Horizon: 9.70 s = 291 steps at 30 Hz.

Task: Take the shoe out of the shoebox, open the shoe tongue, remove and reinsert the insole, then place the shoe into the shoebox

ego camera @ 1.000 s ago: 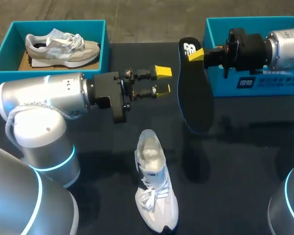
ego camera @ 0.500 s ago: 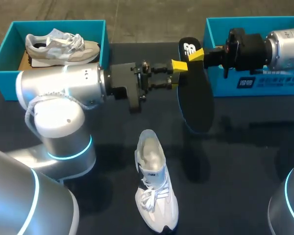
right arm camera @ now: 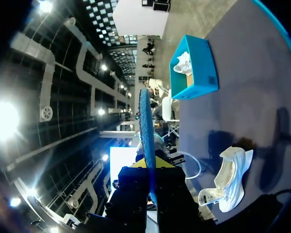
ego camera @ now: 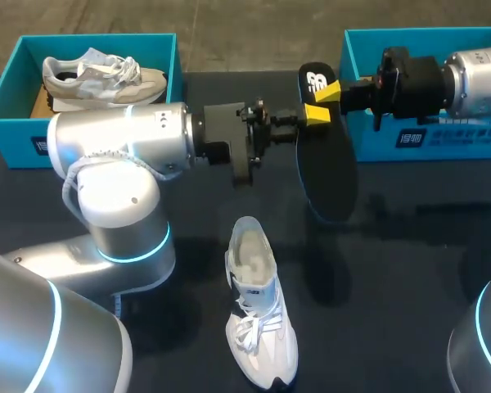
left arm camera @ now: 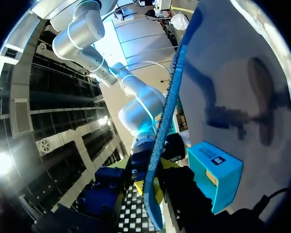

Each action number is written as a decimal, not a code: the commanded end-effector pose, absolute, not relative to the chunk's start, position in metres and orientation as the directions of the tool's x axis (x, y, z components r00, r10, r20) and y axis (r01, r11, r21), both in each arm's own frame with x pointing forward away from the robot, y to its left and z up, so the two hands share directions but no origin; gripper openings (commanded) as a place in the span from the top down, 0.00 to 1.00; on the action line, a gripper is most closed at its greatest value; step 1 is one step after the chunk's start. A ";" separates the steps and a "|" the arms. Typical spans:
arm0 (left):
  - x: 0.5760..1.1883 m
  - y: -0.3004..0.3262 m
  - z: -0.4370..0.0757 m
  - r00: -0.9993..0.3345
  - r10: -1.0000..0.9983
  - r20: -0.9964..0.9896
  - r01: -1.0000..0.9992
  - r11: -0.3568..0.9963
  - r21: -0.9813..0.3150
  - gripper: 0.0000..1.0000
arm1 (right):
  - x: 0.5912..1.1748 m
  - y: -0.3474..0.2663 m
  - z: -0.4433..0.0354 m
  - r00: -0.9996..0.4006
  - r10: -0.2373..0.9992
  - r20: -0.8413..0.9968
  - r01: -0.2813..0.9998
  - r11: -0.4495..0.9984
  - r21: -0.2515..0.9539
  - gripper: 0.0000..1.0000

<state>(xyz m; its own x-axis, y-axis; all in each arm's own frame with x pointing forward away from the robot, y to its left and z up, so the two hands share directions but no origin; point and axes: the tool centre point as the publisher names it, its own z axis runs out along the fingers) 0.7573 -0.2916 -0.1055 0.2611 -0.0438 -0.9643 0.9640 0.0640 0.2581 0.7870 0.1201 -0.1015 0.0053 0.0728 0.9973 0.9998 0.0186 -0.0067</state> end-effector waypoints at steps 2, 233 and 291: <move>0.756 -0.295 -0.107 0.255 -0.031 -0.966 0.965 0.075 0.252 0.81 | 0.787 0.120 -0.101 0.007 0.076 0.997 1.000 0.019 -0.009 1.00; 0.798 -0.211 -0.176 -0.037 0.023 0.999 -0.998 -0.053 -0.035 1.00 | 0.741 0.105 -0.004 -0.256 0.735 0.628 0.961 0.266 0.080 0.00; 0.798 -0.211 -0.176 -0.037 0.023 0.999 -0.998 -0.053 -0.035 1.00 | 0.740 0.184 0.025 -0.063 0.991 -0.121 0.990 0.077 0.118 0.00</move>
<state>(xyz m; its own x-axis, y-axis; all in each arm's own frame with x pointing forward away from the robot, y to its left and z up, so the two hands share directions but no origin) 0.7987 -0.2106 -0.1766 -0.0374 0.0254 0.9990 -0.9980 -0.0522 -0.0360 0.7389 0.1819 0.0251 -0.0637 0.9911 -0.1172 0.9897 0.0778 0.1202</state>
